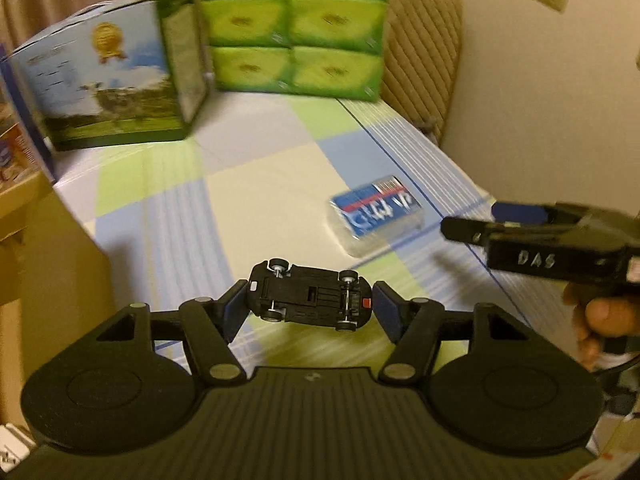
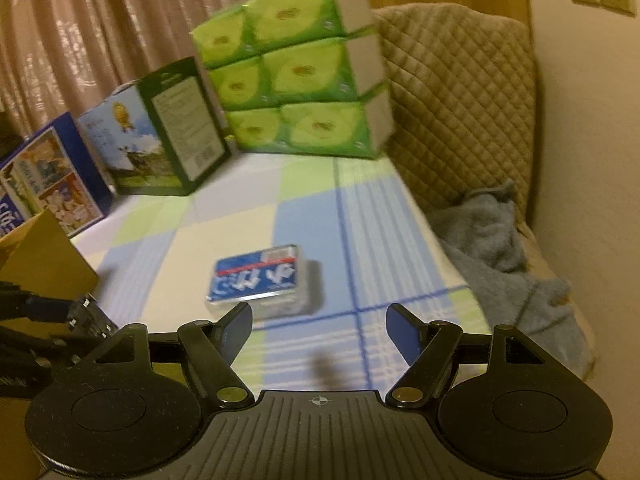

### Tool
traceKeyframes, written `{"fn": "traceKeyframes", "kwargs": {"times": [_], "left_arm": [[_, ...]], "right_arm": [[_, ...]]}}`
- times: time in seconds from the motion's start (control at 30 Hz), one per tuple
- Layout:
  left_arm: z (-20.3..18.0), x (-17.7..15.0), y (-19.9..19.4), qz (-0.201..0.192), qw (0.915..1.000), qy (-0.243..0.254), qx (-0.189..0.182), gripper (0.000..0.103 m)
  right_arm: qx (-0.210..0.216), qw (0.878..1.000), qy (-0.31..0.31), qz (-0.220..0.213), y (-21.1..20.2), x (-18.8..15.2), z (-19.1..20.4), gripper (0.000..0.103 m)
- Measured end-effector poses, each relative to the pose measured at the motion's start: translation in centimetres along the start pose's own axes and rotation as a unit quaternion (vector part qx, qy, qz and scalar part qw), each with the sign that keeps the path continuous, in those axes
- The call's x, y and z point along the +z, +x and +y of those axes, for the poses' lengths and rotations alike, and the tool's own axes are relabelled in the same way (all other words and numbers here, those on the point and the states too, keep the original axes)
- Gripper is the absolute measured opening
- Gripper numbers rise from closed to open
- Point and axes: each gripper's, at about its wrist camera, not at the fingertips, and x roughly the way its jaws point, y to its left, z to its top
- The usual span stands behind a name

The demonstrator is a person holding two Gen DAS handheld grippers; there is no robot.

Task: Organize rigid objects
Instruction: 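Grasp the black toy car with the left tool while the right tool grasps the clear floss box, then lift the toy car and floss box off the table with both tools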

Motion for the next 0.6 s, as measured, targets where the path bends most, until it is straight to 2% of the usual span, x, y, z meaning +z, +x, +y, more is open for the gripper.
{"fn": "traceKeyframes", "kwargs": {"times": [0.07, 0.13, 0.2, 0.37, 0.47, 0.6], "left_arm": [[0.8, 0.2, -0.7, -0.011, 0.9999, -0.012, 0.007, 0.062], [1.5, 0.4, -1.4, -0.021, 0.9995, -0.023, 0.008, 0.062], [2.1, 0.6, -2.0, -0.03, 0.999, -0.032, 0.008, 0.062], [2.9, 0.7, -2.9, -0.043, 0.9981, -0.043, 0.004, 0.062], [3.0, 0.7, -3.1, -0.049, 0.9979, -0.043, 0.002, 0.062], [3.2, 0.6, -3.2, -0.05, 0.9977, -0.047, -0.004, 0.062]], "right_arm": [[0.007, 1.0, -0.008, -0.007, 0.6, 0.2, 1.0, 0.077], [0.008, 1.0, -0.017, -0.015, 1.3, 0.4, 2.0, 0.089], [0.009, 0.999, -0.026, -0.017, 2.2, 0.5, 3.0, 0.091], [-0.002, 0.998, -0.057, -0.004, 5.2, 0.5, 5.0, 0.092], [-0.027, 0.997, -0.078, 0.008, 7.3, 0.2, 5.5, 0.092], [-0.034, 0.997, -0.073, 0.018, 9.2, -0.4, 5.0, 0.092]]}}
